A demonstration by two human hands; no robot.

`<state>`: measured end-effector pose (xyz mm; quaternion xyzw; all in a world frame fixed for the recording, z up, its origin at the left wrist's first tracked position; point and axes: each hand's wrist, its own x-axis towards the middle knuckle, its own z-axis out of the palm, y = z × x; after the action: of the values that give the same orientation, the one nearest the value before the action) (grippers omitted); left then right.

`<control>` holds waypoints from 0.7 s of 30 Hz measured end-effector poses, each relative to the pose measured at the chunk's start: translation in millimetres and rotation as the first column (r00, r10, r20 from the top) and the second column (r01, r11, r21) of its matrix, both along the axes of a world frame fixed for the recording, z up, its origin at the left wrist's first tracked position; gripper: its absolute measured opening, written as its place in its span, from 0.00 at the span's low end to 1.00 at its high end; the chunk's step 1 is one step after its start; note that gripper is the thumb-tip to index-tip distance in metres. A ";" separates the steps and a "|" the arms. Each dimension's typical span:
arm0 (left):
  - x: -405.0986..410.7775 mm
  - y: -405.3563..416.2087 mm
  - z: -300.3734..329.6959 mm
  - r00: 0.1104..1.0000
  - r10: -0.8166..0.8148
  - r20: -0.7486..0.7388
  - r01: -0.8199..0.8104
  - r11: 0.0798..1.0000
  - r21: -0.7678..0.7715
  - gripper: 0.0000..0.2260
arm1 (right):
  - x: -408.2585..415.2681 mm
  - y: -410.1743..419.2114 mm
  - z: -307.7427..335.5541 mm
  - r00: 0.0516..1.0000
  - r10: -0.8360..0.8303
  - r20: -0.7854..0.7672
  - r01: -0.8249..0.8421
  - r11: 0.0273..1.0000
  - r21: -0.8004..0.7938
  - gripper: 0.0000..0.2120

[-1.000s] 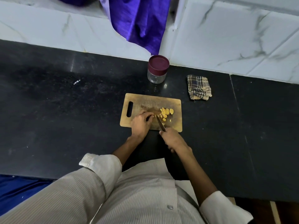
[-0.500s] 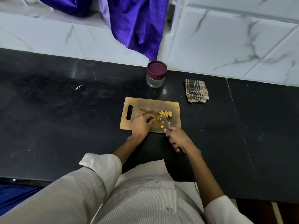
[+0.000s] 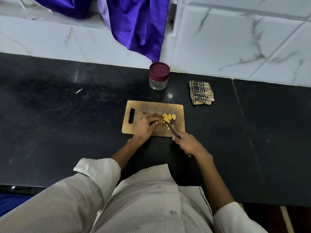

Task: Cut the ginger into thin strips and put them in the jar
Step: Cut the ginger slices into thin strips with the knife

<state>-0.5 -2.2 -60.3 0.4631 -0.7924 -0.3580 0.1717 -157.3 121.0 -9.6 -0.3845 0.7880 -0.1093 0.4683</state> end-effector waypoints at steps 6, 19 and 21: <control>0.3 17.1 -3.0 1.000 0.006 0.018 -0.004 0.996 -0.086 0.13 | -5.8 -2.3 -9.3 0.985 -0.114 -0.127 0.099 0.987 -0.125 0.10; -12.5 63.8 -19.5 0.946 -0.303 0.118 0.324 0.842 -0.431 0.18 | 0.6 -21.7 -13.5 0.793 -0.232 -0.563 0.069 0.953 -0.295 0.15; -12.9 65.0 -19.1 0.945 -0.308 0.111 0.325 0.841 -0.432 0.19 | 1.4 -23.8 -13.8 0.786 -0.195 -0.586 0.053 0.966 -0.251 0.14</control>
<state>-13.4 62.7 -79.5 0.2809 -0.9215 -0.1822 0.1966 -155.9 97.1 -23.4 -0.3959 0.9026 -0.0982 0.1372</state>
